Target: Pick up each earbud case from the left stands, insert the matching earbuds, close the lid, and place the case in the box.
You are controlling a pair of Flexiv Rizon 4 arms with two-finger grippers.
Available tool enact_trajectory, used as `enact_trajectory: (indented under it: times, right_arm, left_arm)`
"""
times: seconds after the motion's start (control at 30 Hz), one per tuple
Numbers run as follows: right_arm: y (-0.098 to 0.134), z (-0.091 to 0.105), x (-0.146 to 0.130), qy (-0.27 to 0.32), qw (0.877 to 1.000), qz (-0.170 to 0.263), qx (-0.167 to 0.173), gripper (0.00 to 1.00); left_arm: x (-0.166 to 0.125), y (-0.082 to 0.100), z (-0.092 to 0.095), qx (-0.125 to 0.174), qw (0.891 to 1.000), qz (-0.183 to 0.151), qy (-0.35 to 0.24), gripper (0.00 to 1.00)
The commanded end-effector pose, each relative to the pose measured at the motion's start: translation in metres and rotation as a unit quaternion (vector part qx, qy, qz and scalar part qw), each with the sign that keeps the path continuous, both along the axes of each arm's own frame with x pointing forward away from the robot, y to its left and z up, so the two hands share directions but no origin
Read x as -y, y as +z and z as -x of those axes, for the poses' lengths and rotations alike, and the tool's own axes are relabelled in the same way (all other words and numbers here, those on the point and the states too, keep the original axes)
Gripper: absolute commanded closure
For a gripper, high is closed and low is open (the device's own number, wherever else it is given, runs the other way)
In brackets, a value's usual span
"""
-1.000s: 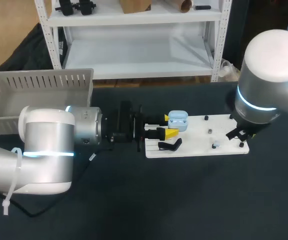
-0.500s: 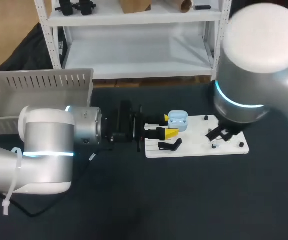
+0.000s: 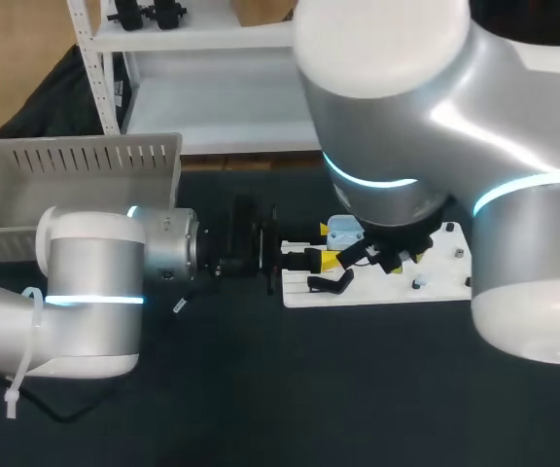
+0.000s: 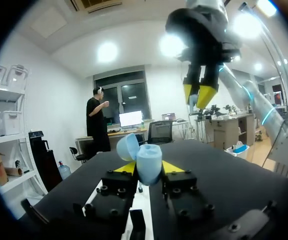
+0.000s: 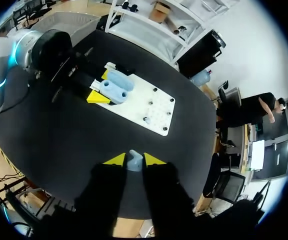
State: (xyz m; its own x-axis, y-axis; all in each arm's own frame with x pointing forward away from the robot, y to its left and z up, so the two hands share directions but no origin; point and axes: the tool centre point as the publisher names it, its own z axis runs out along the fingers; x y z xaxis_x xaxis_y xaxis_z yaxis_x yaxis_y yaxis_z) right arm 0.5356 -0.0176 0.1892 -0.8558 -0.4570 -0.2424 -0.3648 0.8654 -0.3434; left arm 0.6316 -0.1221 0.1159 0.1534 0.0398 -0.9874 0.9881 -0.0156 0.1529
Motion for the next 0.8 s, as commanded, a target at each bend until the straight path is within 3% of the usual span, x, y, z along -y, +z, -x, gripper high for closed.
enact_trajectory:
  times: [0.03,0.2,0.3,0.37,0.5,0.67,0.8]
  right_arm:
    - [-0.001,0.001,0.0,-0.002,1.0,0.001,0.002,1.0]
    - [0.0,0.0,-0.007,-0.012,1.0,0.001,-0.004,1.0]
    - [0.003,-0.01,-0.023,-0.097,0.995,-0.013,-0.009,1.0]
    - [0.006,-0.02,-0.029,-0.171,0.984,-0.055,-0.009,1.0]
    - [0.002,-0.033,-0.026,-0.268,0.962,-0.05,0.017,1.0]
    - [-0.001,-0.045,-0.019,-0.306,0.947,-0.101,0.001,1.0]
    - [-0.004,-0.046,-0.016,-0.305,0.947,-0.099,0.002,1.0]
  left_arm:
    - [0.0,0.0,0.0,0.001,1.0,0.001,0.0,1.0]
    - [0.0,0.0,0.0,0.001,1.0,0.001,0.0,1.0]
    - [0.0,0.0,0.0,0.001,1.0,0.001,0.0,1.0]
    - [0.0,0.0,0.0,0.001,1.0,0.001,0.0,1.0]
    - [0.0,0.0,0.0,0.001,1.0,0.001,0.0,1.0]
    - [0.0,0.0,0.0,0.001,1.0,0.001,0.0,1.0]
    - [0.0,0.0,0.0,0.001,1.0,0.001,0.0,1.0]
